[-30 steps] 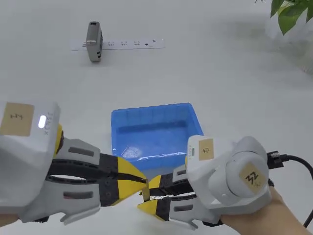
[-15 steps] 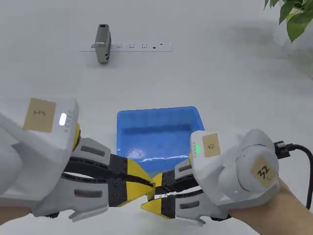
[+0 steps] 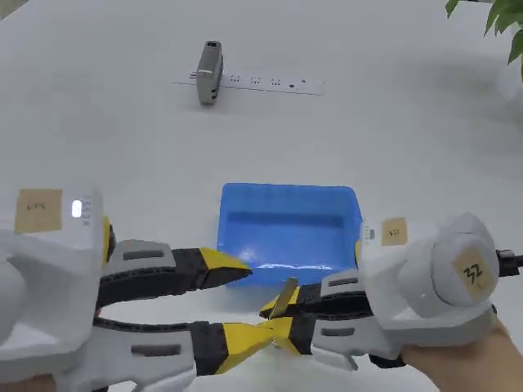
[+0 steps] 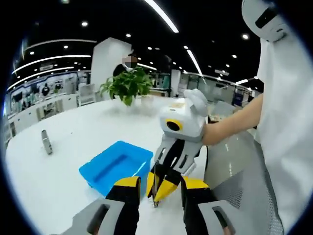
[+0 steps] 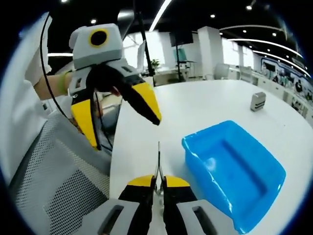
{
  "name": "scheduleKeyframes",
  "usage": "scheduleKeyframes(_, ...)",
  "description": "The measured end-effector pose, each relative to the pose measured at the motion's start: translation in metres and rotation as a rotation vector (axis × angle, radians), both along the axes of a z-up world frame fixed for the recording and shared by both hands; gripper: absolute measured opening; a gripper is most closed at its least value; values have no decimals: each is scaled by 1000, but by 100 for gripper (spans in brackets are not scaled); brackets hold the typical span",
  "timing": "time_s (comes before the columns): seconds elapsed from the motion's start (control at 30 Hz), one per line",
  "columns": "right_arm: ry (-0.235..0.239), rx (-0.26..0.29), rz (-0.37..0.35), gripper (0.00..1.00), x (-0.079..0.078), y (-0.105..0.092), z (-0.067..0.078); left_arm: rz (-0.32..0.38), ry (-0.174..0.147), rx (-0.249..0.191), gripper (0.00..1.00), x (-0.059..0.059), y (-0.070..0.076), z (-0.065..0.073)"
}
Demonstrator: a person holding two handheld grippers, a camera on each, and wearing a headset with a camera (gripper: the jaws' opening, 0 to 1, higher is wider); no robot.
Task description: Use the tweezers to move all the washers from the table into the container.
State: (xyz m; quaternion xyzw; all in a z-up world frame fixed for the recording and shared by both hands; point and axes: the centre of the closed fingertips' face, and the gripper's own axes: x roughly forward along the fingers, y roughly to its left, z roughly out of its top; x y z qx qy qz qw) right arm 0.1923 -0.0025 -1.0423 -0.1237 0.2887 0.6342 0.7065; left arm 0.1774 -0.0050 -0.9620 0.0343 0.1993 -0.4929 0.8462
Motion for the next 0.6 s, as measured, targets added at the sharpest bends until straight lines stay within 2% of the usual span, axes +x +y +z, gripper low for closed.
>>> scheduleKeyframes(0.07,17,5,-22,3,3,-2,1,51,5,-1,38,-3,4,-2)
scheduleKeyframes(0.13,37,15,-36,2,4,-3,4,100,-5,-15,41,-7,5,0)
scheduleKeyframes(0.23,47,13,-53,3,6,-5,7,196,-11,-81,49,-8,5,6)
scheduleKeyframes(0.37,60,19,-84,3,9,-9,12,287,-14,-131,63,-6,6,9)
scheduleKeyframes(0.4,62,22,-91,3,10,-11,14,319,-19,-133,67,-5,7,9)
scheduleKeyframes(0.5,59,22,-121,3,13,-17,20,350,-40,-139,74,-5,7,12)
scheduleKeyframes(0.6,51,25,-146,3,16,-24,27,394,-79,-125,78,-3,7,14)
